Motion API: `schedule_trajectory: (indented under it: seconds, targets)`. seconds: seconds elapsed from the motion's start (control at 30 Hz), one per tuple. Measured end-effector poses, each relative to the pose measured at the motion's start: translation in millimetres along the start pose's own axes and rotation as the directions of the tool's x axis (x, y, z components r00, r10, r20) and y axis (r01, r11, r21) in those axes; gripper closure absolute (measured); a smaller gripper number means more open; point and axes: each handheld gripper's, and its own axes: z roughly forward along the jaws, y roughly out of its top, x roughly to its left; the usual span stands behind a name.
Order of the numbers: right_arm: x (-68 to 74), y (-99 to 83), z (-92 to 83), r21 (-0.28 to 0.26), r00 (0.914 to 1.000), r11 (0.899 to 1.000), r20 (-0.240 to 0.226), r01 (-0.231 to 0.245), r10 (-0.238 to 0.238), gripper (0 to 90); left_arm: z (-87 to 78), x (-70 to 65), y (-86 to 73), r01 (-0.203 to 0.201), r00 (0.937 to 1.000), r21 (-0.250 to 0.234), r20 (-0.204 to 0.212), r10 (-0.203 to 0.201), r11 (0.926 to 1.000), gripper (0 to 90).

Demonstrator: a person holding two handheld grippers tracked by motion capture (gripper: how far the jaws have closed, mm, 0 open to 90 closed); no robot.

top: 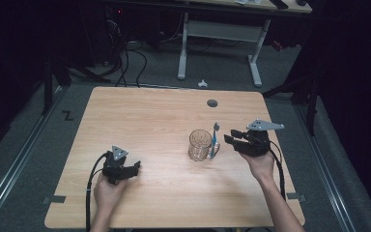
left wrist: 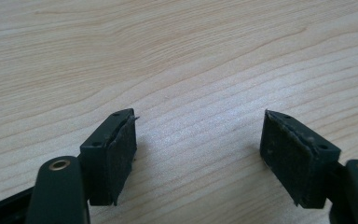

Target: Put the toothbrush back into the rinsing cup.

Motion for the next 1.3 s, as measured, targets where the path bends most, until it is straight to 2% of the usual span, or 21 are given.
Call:
schedule_trajectory:
  seconds: [0.5, 0.77, 1.3]
  targets:
    - [-5.1, -7.8, -10.9, -0.018, 0.9998, 1.0, 0.009, -0.019, 0.019, 59.9, 0.0, -0.1, 0.0, 0.0, 1.0, -0.001, 0.0, 0.0, 1.0, 27.6]
    - [-8.7, -11.2, -15.8, -0.025, 0.9987, 0.998, 0.008, -0.049, 0.05, 60.2, 0.0, -0.1, 0.0, 0.0, 1.0, 0.0, 0.0, 0.0, 1.0, 27.6]
    - [-9.1, -15.4, -25.4, -0.045, 0.9988, 0.998, 0.012, -0.046, 0.047, 60.2, -0.1, 0.0, 0.0, 0.0, 1.0, 0.001, 0.0, 0.0, 1.0, 27.6]
